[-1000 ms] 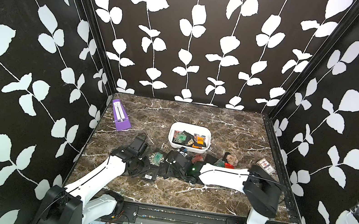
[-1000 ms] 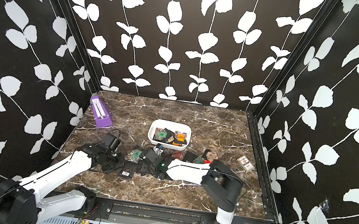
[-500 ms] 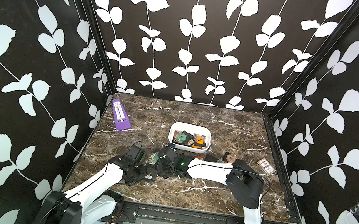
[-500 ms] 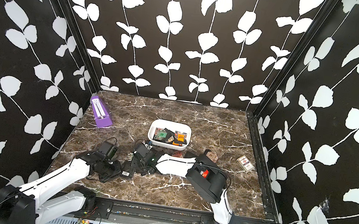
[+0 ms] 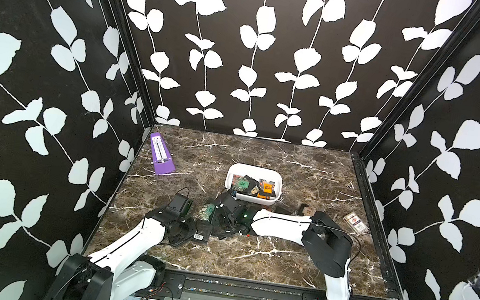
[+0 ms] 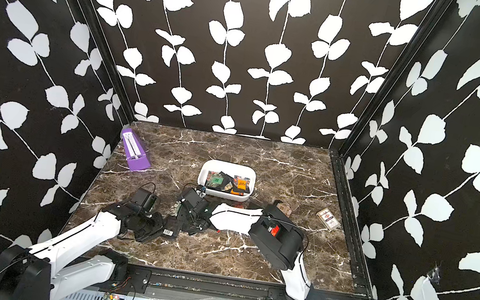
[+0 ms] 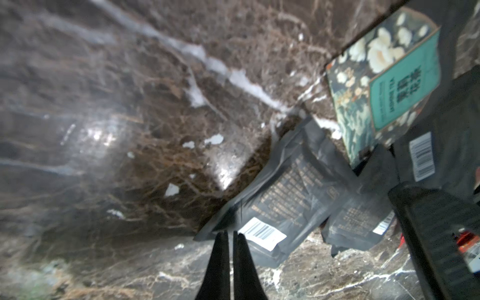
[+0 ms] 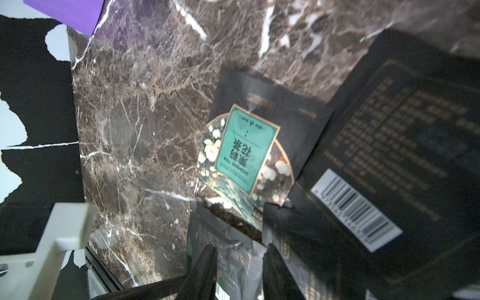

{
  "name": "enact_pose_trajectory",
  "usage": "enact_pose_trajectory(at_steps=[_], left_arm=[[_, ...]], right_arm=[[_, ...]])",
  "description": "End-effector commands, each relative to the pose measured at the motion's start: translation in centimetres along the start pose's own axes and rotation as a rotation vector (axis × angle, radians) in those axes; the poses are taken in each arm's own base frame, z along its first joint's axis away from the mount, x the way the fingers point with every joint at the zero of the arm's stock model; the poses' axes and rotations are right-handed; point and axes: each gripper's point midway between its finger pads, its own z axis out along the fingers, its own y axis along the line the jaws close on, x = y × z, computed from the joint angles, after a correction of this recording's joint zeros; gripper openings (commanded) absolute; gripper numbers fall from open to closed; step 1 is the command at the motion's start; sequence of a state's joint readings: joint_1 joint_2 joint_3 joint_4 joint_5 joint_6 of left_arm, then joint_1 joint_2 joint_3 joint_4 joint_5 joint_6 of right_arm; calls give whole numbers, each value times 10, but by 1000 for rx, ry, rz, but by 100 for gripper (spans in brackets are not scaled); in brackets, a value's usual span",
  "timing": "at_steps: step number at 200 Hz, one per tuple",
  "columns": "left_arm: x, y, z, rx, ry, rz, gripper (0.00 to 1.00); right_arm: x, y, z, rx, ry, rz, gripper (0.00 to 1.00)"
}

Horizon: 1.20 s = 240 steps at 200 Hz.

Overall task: Put the tea bags into the storage box
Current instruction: Pick up the tea bag from the center of the board.

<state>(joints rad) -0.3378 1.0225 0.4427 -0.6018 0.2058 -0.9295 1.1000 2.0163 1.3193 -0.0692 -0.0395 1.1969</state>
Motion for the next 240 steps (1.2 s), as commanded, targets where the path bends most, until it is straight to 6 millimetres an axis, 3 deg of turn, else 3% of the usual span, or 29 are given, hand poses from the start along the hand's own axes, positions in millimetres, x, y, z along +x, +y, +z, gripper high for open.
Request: enact_pose_trajectory(at_steps=[1, 132, 138, 240], left_arm=[[-8, -7, 0, 14, -13, 16, 0], [9, 21, 6, -56, 20, 17, 0], [10, 21, 6, -55, 20, 18, 0], [11, 23, 10, -59, 31, 19, 0]], right_arm=[[2, -7, 6, 21, 9, -2, 32], [14, -22, 17, 61, 51, 14, 31], [21, -35, 19, 88, 64, 14, 31], [42, -27, 22, 67, 110, -3, 31]])
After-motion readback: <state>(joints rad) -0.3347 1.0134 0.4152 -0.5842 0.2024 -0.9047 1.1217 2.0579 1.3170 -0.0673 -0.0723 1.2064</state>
